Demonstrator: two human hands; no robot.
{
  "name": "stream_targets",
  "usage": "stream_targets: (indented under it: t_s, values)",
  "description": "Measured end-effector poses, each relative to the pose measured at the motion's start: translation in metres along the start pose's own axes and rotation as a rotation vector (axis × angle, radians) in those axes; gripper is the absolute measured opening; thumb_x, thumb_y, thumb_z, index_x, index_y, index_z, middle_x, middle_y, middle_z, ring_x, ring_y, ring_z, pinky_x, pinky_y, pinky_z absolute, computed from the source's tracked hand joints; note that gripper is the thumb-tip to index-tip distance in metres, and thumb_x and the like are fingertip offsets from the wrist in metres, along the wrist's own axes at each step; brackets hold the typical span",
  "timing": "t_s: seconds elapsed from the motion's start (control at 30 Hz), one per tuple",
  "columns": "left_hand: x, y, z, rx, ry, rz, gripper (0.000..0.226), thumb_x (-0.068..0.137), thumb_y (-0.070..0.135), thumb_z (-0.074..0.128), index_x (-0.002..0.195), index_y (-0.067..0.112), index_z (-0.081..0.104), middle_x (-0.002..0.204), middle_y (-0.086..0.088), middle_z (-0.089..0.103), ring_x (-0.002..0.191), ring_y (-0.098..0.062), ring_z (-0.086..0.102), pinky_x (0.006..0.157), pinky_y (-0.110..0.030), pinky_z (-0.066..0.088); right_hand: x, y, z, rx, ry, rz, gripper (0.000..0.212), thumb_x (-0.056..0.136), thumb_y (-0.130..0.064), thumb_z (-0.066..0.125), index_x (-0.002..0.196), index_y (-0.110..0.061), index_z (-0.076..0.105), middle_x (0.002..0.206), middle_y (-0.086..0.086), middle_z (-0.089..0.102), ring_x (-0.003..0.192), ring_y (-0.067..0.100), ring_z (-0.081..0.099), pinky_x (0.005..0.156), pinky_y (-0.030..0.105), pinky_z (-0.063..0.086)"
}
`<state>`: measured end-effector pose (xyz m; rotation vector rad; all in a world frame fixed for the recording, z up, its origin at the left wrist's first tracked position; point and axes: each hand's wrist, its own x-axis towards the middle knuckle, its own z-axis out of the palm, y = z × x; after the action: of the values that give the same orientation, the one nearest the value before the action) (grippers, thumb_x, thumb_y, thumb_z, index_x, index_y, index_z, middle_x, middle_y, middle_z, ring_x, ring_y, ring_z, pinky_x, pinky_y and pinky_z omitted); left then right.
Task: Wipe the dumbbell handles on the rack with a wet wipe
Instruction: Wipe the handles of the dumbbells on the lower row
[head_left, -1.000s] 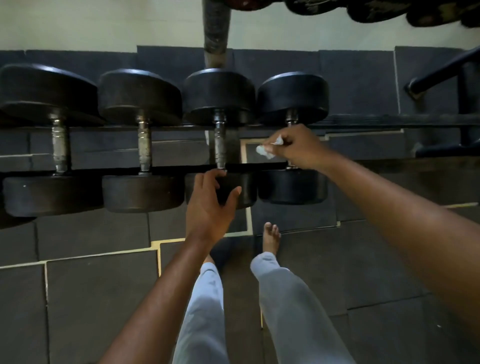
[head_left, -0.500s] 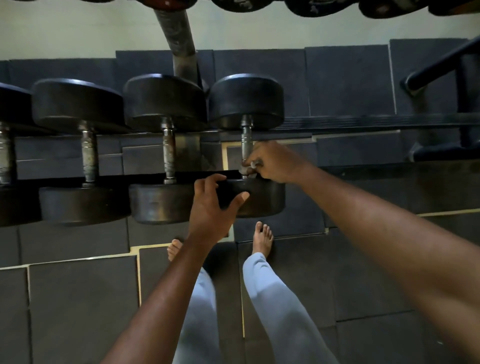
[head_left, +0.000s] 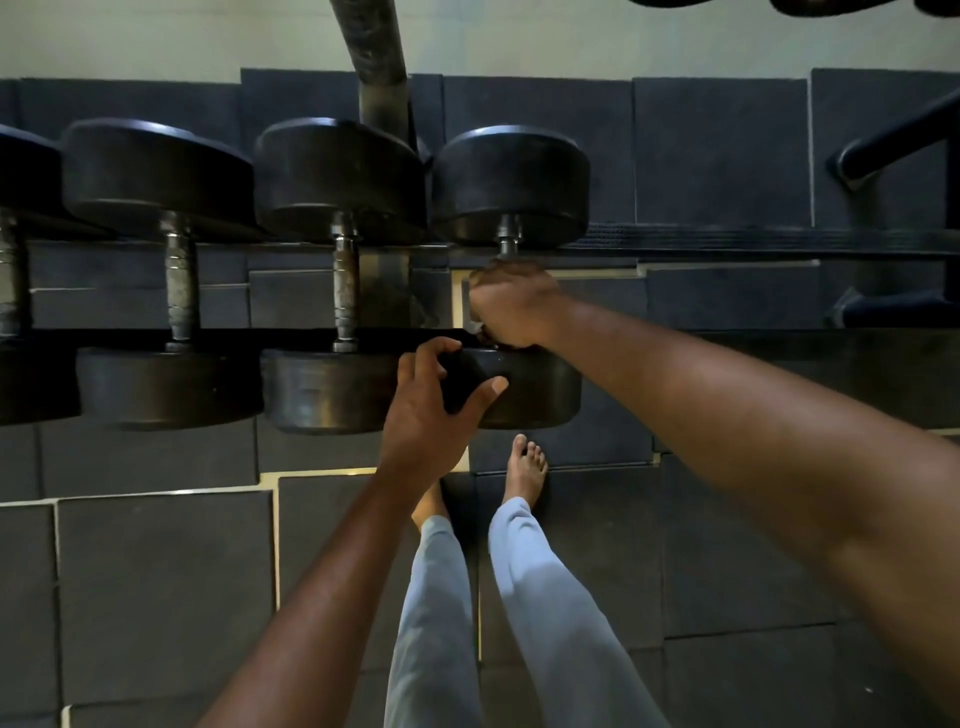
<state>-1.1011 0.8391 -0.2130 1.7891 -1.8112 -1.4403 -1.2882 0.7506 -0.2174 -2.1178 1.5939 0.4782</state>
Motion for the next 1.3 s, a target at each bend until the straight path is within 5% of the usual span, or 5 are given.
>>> stream_targets:
  t_s: [0.4, 0.67, 0.97, 1.17, 1.3]
  values:
    - [0.001, -0.001, -0.001, -0.011, -0.009, -0.008, 0.069, 0.085, 0.063, 0.080, 0.140, 0.036, 0.049, 0.129, 0.010, 0.046, 0.110, -0.007, 0.054, 0.083, -0.025, 0.051, -0.040, 0.047, 0.032, 0.810, -0.073, 0.368, 0.009, 0.092, -0.022, 0.083, 0.101, -0.024, 0.080, 0.090, -0.021, 0.064, 0.079, -0.009, 0.058, 0.054, 0.002, 0.038]
    - [0.004, 0.001, -0.003, -0.011, -0.028, -0.007, 0.069, 0.084, 0.060, 0.082, 0.139, 0.034, 0.049, 0.132, 0.009, 0.049, 0.111, -0.008, 0.054, 0.074, -0.012, 0.042, -0.036, 0.055, 0.042, 0.942, -0.170, 0.543, 0.009, 0.100, -0.026, 0.071, 0.109, -0.023, 0.069, 0.107, 0.002, 0.067, 0.099, 0.018, 0.064, 0.082, 0.036, 0.051]
    - [0.005, -0.002, -0.003, -0.043, -0.039, -0.017, 0.068, 0.082, 0.061, 0.083, 0.136, 0.038, 0.048, 0.131, 0.008, 0.052, 0.113, -0.012, 0.058, 0.077, -0.017, 0.048, -0.033, 0.054, 0.034, 0.832, -0.235, 0.495, 0.010, 0.100, -0.026, 0.071, 0.107, -0.018, 0.073, 0.104, 0.004, 0.071, 0.101, 0.019, 0.067, 0.089, 0.039, 0.055]
    - [0.006, -0.004, -0.002, -0.022, -0.033, -0.009, 0.069, 0.083, 0.061, 0.082, 0.138, 0.037, 0.048, 0.132, 0.008, 0.052, 0.112, -0.011, 0.057, 0.075, -0.015, 0.046, -0.045, 0.052, 0.030, 0.909, 0.083, 0.246, 0.013, 0.096, -0.026, 0.077, 0.107, -0.020, 0.079, 0.101, -0.015, 0.073, 0.093, -0.010, 0.061, 0.077, 0.012, 0.038]
    - [0.006, -0.003, -0.003, -0.030, -0.042, -0.011, 0.069, 0.082, 0.064, 0.081, 0.137, 0.039, 0.048, 0.131, 0.010, 0.053, 0.111, -0.008, 0.057, 0.077, -0.018, 0.048, -0.041, 0.050, 0.028, 0.762, 0.092, 0.127, 0.017, 0.098, -0.022, 0.074, 0.115, -0.021, 0.077, 0.112, -0.008, 0.073, 0.101, -0.001, 0.064, 0.090, 0.024, 0.047]
